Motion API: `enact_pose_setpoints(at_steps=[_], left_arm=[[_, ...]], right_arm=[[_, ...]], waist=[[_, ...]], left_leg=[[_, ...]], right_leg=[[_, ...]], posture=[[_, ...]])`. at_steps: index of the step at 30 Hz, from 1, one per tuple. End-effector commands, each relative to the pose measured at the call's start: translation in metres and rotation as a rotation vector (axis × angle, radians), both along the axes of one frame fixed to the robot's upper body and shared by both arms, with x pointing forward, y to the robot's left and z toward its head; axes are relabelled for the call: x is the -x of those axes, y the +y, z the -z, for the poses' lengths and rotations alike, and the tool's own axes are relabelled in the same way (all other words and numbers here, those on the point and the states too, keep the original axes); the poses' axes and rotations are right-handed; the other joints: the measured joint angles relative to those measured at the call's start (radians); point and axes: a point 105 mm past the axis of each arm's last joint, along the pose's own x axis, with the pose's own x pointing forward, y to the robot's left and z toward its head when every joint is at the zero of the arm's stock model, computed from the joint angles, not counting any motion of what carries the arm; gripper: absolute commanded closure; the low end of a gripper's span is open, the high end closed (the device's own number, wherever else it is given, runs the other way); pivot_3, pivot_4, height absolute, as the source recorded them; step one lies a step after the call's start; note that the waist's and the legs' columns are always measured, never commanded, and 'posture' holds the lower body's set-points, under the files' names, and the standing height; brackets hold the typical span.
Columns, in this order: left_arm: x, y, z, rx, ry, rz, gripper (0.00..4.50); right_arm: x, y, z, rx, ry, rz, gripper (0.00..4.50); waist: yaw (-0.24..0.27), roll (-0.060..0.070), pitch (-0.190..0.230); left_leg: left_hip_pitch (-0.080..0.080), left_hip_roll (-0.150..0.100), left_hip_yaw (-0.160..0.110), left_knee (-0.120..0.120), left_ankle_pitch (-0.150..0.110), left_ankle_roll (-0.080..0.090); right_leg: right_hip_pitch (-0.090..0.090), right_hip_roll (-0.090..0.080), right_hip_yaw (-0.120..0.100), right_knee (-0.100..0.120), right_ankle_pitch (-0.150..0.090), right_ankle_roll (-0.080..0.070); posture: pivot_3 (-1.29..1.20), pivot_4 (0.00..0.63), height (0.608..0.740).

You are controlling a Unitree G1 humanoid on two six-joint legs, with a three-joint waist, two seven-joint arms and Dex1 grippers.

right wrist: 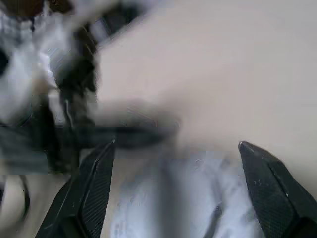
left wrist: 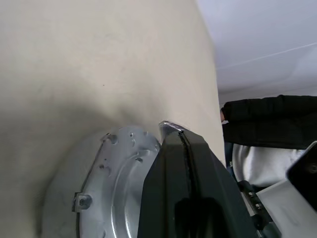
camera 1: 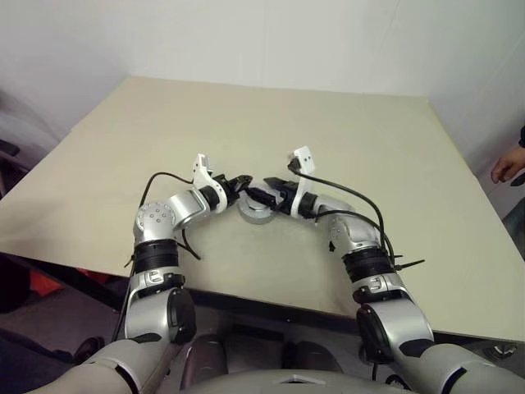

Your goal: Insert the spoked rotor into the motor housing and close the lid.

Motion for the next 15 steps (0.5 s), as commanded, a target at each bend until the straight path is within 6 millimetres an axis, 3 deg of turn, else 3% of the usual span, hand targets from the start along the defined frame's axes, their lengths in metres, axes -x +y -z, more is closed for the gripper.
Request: enact_pose_setpoints(at_steps=[1, 5, 15], left_arm=[[0.006, -0.012, 0.005, -0.006, 0.031, 0.059, 4.5], [0.011, -0.017, 0.01, 0.031, 0.073, 0.077, 4.5], [0.013, -0.017, 0.014, 0.024, 0.085, 0.064, 4.5]], right_arm=[[0.0, 0.003, -0.044, -0.058, -0.146, -0.006, 0.03], [0.0, 0.005, -0.043, -0.061, -0.146, -0.003, 0.03], [-0.011, -0.008, -0.035, -0.036, -0.058, 0.065, 0.03]], waist=[[0.005, -0.001, -0.001], [0.007, -0.001, -0.001], [0.015, -0.001, -0.001]], left_leg=[[0.0, 0.001, 0.0, 0.001, 0.0, 0.0], [0.009, 0.0, 0.001, 0.0, -0.001, 0.0], [0.008, -0.004, 0.0, 0.0, -0.001, 0.002]], right_leg=[[0.002, 0.0, -0.001, 0.0, 0.0, 0.0], [0.01, 0.0, -0.001, -0.001, -0.001, 0.0], [0.01, -0.005, -0.001, -0.001, -0.001, 0.002]], posture=[[0.0, 0.0, 0.74], [0.0, 0.0, 0.74], [0.0, 0.0, 0.74]])
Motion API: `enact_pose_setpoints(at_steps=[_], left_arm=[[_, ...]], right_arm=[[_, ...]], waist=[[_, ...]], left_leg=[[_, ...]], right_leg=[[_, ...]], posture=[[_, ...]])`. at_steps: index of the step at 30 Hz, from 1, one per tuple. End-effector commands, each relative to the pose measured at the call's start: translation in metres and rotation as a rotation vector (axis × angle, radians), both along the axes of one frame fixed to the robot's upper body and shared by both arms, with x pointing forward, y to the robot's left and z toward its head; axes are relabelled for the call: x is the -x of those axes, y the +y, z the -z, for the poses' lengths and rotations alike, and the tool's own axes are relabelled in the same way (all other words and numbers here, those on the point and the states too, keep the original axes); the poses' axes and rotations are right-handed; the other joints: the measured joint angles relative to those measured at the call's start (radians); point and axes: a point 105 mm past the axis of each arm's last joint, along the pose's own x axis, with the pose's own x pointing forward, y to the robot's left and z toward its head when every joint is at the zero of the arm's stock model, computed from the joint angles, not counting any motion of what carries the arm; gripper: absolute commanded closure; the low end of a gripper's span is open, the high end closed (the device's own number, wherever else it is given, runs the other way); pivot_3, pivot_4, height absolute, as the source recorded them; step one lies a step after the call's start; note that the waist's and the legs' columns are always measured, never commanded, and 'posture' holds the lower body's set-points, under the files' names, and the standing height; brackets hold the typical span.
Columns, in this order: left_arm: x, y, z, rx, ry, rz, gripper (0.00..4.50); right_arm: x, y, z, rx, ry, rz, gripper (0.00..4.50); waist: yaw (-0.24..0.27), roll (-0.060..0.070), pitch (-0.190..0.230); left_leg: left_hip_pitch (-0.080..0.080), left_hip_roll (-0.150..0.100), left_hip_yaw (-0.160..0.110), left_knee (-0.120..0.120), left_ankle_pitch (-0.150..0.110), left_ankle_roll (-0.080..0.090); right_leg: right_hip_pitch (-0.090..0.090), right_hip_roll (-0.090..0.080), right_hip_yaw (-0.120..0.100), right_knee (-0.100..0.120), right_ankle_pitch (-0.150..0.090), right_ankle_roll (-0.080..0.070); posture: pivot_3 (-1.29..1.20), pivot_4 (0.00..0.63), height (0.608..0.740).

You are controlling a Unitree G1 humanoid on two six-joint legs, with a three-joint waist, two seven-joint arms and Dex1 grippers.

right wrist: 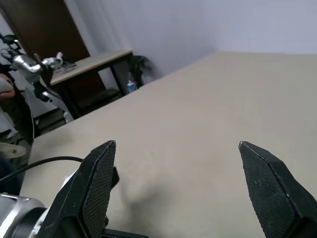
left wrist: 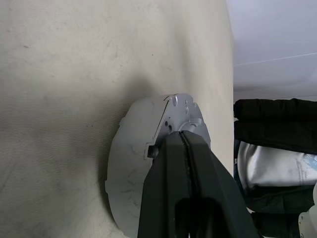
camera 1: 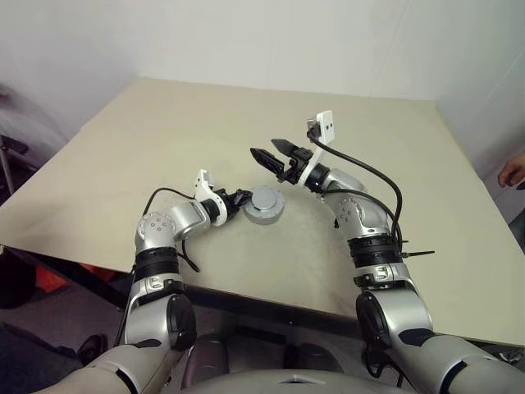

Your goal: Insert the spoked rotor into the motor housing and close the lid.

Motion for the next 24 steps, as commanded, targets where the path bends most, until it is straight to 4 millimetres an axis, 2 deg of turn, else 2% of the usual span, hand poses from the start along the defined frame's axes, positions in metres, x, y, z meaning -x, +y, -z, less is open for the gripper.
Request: enact_pose_setpoints(at_steps=[1, 3, 7, 11, 17, 21, 24], left_arm=[[0.007, -0.009, 0.01, -0.016, 0.044, 0.044, 4.5], [0.008, -0.01, 0.01, -0.016, 0.044, 0.045, 4.5], [0.008, -0.01, 0.01, -0.017, 0.043, 0.046, 4.5], [0.008, -0.009, 0.011, -0.021, 0.044, 0.04, 4.5], [0.008, -0.008, 0.012, -0.027, 0.043, 0.035, 4.5], [0.006, -0.005, 0.01, -0.028, 0.034, 0.023, 4.5], [0.005, -0.003, 0.009, -0.034, 0.03, 0.019, 4.5]], right_arm=[[-0.008, -0.011, -0.01, 0.003, 0.019, 0.039, 0.03], [-0.013, -0.021, -0.004, 0.018, 0.094, 0.069, 0.03], [-0.015, -0.052, 0.014, 0.033, 0.386, 0.1, 0.03], [-0.004, -0.071, 0.026, 0.134, 0.463, 0.066, 0.03], [0.018, -0.074, 0.043, 0.153, 0.57, -0.028, 0.03], [0.022, -0.073, 0.067, 0.139, 0.645, -0.006, 0.03], [0.022, -0.075, 0.077, 0.115, 0.689, 0.017, 0.03]], waist=[[0.0, 0.0, 0.0], [0.001, 0.0, 0.0], [0.014, 0.0, 0.0], [0.017, 0.0, 0.0], [0.02, 0.0, 0.0], [0.022, 0.0, 0.0], [0.021, 0.0, 0.0]], left_leg=[[0.0, 0.0, 0.0, 0.0, 0.0, 0.0], [0.0, 0.0, 0.0, 0.0, 0.0, 0.0], [0.0, -0.001, 0.0, 0.001, 0.0, 0.0], [0.0, -0.001, 0.0, 0.001, 0.0, 0.0], [0.001, -0.001, 0.0, 0.002, 0.0, 0.0], [0.001, -0.001, 0.0, 0.003, 0.0, 0.0], [0.001, -0.001, 0.0, 0.003, 0.0, 0.0]], right_leg=[[0.0, 0.0, 0.0, 0.0, 0.0, 0.0], [0.0, 0.0, 0.0, 0.0, 0.0, 0.0], [0.0, 0.0, 0.0, 0.0, 0.0, 0.001], [0.001, 0.0, 0.0, 0.0, 0.001, 0.002], [0.001, 0.0, 0.0, 0.0, 0.001, 0.003], [0.002, -0.001, 0.0, 0.001, 0.001, 0.003], [0.002, -0.001, 0.0, 0.001, 0.001, 0.003]], posture=[[0.0, 0.0, 0.74], [0.0, 0.0, 0.74], [0.0, 0.0, 0.74], [0.0, 0.0, 0.74], [0.0, 0.0, 0.74], [0.0, 0.0, 0.74], [0.0, 0.0, 0.74]])
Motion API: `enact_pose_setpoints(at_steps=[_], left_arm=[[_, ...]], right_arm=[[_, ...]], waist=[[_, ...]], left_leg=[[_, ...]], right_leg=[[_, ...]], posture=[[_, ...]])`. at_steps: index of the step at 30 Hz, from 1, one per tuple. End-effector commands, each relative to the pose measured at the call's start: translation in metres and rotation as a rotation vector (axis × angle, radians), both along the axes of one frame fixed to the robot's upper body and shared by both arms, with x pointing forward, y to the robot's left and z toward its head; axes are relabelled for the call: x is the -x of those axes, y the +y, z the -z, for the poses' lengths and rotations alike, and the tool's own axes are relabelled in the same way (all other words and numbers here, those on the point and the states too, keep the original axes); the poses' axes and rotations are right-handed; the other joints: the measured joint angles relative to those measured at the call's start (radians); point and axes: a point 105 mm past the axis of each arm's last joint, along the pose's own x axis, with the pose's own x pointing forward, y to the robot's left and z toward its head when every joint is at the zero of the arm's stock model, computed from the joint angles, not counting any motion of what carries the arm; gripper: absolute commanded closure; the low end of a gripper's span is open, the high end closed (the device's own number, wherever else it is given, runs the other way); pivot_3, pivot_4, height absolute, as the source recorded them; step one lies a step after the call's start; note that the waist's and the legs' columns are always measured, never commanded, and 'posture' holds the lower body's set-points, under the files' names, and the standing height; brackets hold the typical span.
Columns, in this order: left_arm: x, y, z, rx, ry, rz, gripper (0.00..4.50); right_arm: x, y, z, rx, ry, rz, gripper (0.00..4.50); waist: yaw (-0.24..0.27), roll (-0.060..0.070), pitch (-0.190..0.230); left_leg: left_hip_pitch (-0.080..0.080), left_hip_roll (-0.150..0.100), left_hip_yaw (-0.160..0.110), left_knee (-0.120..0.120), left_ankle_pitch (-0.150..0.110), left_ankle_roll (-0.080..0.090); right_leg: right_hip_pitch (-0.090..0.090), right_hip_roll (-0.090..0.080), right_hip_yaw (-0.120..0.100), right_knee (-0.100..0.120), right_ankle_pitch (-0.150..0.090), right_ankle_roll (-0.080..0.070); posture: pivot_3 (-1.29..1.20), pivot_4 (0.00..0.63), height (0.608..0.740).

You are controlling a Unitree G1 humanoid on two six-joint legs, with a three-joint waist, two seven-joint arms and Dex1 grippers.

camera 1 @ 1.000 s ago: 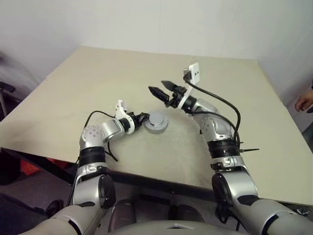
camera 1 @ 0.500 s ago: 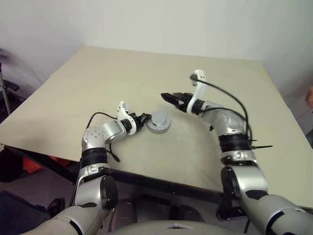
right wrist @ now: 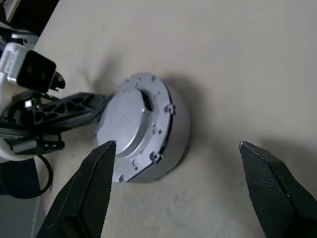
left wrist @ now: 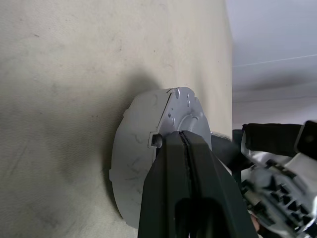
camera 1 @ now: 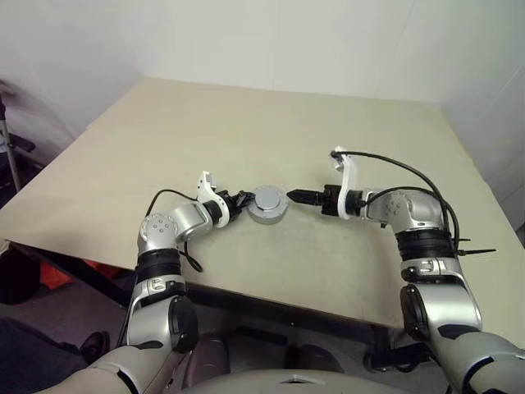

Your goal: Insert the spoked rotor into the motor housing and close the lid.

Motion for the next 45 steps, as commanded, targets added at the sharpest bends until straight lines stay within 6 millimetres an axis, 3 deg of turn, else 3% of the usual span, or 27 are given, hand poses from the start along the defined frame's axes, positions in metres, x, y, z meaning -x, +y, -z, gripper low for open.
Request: enact_pose_setpoints(at_steps=[1, 8, 14, 28, 36, 39, 43, 45], left_arm=[[0.003, 0.0, 0.007, -0.036, 0.022, 0.013, 4.5], [0.0, 0.007, 0.005, -0.042, 0.01, -0.018, 4.5], [-0.001, 0.01, 0.005, -0.054, 0.008, -0.031, 4.5], [-0.005, 0.018, 0.003, -0.085, -0.008, -0.056, 4.5], [-0.006, 0.023, 0.002, -0.093, -0.012, -0.068, 4.5], [-0.006, 0.022, 0.002, -0.095, -0.013, -0.067, 4.5], [-0.007, 0.022, 0.003, -0.099, -0.014, -0.067, 4.5], [-0.007, 0.023, 0.003, -0.099, -0.015, -0.068, 4.5]], right_arm=[[-0.004, -0.002, -0.002, -0.042, 0.016, 0.04, 0.03], [-0.008, 0.002, 0.0, -0.227, 0.222, 0.147, 0.03], [0.0, 0.024, -0.005, -0.281, 0.279, 0.084, 0.03], [-0.005, 0.082, -0.024, -0.436, 0.273, 0.029, 0.03], [-0.012, 0.085, -0.008, -0.382, 0.254, 0.121, 0.03], [-0.02, 0.077, 0.0, -0.348, 0.248, 0.192, 0.85], [-0.023, 0.073, 0.003, -0.331, 0.246, 0.206, 2.26], [-0.024, 0.072, 0.003, -0.324, 0.244, 0.213, 2.41]], waist=[[0.0, 0.0, 0.0], [-0.003, 0.0, 0.0], [-0.005, 0.001, -0.001], [-0.008, 0.001, -0.001], [-0.007, 0.001, -0.001], [-0.008, 0.001, -0.001], [-0.007, 0.002, -0.001], [-0.005, 0.002, -0.001]], left_leg=[[0.0, 0.0, 0.0, 0.0, 0.0, 0.0], [0.003, 0.0, 0.0, 0.0, 0.0, 0.0], [0.003, 0.0, 0.0, 0.0, 0.0, -0.001], [0.002, 0.001, -0.001, -0.001, 0.001, -0.002], [0.001, 0.0, -0.001, -0.001, 0.001, -0.002], [0.001, 0.0, 0.0, -0.001, 0.001, -0.003], [0.001, 0.0, 0.0, -0.001, 0.001, -0.003], [0.002, 0.0, 0.0, -0.001, 0.001, -0.003]], right_leg=[[0.0, 0.0, 0.0, 0.0, 0.0, 0.0], [0.001, -0.001, 0.0, 0.002, 0.0, 0.0], [0.001, -0.001, 0.0, 0.002, 0.0, 0.0], [-0.001, -0.001, 0.0, 0.003, 0.0, 0.0], [-0.003, -0.001, 0.0, 0.003, 0.0, 0.0], [-0.002, -0.001, 0.0, 0.003, 0.0, 0.0], [-0.002, -0.001, 0.0, 0.003, 0.0, 0.0], [-0.001, -0.002, 0.0, 0.003, 0.0, 0.0]], posture=[[0.0, 0.0, 0.74], [0.0, 0.0, 0.74], [0.0, 0.0, 0.74], [0.0, 0.0, 0.74], [0.0, 0.0, 0.74], [0.0, 0.0, 0.74], [0.0, 0.0, 0.74], [0.0, 0.0, 0.74]])
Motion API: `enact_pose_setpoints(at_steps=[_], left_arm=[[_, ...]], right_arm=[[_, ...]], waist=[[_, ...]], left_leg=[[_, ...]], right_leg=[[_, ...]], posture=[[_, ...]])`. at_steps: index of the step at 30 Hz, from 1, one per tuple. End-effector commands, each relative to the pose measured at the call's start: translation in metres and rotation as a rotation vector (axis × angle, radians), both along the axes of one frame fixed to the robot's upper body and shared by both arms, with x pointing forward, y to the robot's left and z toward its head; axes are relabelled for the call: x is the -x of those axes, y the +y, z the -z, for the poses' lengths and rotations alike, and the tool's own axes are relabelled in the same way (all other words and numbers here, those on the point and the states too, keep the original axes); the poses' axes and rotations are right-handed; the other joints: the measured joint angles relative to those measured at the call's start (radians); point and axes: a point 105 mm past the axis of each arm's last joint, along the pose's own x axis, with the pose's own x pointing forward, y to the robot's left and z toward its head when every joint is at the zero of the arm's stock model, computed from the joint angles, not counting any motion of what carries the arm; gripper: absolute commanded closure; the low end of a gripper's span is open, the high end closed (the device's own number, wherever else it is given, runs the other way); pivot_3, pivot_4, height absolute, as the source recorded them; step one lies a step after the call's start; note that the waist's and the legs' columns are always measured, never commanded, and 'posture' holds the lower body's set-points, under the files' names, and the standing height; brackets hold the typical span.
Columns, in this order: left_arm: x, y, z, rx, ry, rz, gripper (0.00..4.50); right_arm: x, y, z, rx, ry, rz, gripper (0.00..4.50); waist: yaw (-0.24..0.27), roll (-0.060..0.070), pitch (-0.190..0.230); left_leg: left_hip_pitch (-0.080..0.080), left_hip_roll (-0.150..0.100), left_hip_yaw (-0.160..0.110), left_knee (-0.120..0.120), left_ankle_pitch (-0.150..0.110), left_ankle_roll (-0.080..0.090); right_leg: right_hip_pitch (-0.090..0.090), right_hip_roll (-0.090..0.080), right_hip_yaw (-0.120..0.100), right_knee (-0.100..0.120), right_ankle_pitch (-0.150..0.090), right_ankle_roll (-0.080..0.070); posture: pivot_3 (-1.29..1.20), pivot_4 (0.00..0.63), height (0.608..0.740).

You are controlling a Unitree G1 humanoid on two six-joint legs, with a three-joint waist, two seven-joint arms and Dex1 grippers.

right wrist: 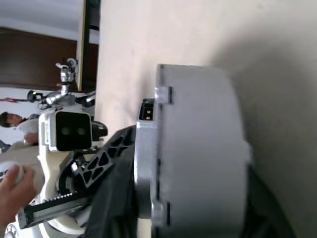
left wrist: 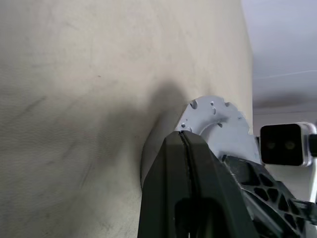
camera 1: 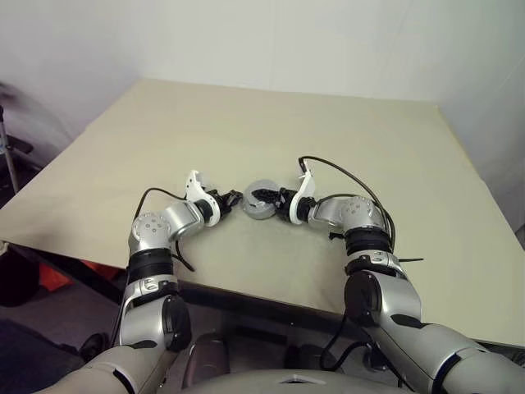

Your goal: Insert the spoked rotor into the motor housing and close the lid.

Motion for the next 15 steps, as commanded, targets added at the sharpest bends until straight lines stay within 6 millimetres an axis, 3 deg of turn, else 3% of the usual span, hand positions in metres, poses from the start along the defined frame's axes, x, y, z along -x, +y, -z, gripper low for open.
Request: enact_pose_setpoints(at_steps=[1, 9, 15], left_arm=[[0.0, -0.001, -0.001, -0.02, -0.008, 0.01, 4.5], [-0.003, 0.002, -0.003, -0.027, -0.033, -0.003, 4.5], [-0.008, 0.023, -0.048, 0.058, -0.314, -0.093, 4.5]], right_arm=[[-0.011, -0.007, -0.011, 0.03, -0.051, 0.037, 2.41], [-0.019, -0.012, -0.017, 0.003, -0.05, 0.089, 2.41], [-0.05, -0.021, -0.053, -0.203, -0.044, 0.297, 2.41]], waist=[[0.001, 0.0, 0.0], [0.0, 0.0, 0.0], [-0.001, 0.0, 0.001]], left_leg=[[0.0, 0.0, 0.0, 0.0, 0.0, 0.0], [0.0, -0.001, 0.0, 0.0, 0.001, -0.001], [-0.003, -0.001, 0.0, 0.0, 0.001, -0.002]], right_leg=[[0.0, 0.0, 0.0, 0.0, 0.0, 0.0], [0.001, -0.001, 0.0, 0.0, 0.001, 0.002], [-0.003, -0.001, 0.0, 0.0, 0.0, 0.005]], posture=[[0.0, 0.0, 0.74], [0.0, 0.0, 0.74], [0.0, 0.0, 0.74]])
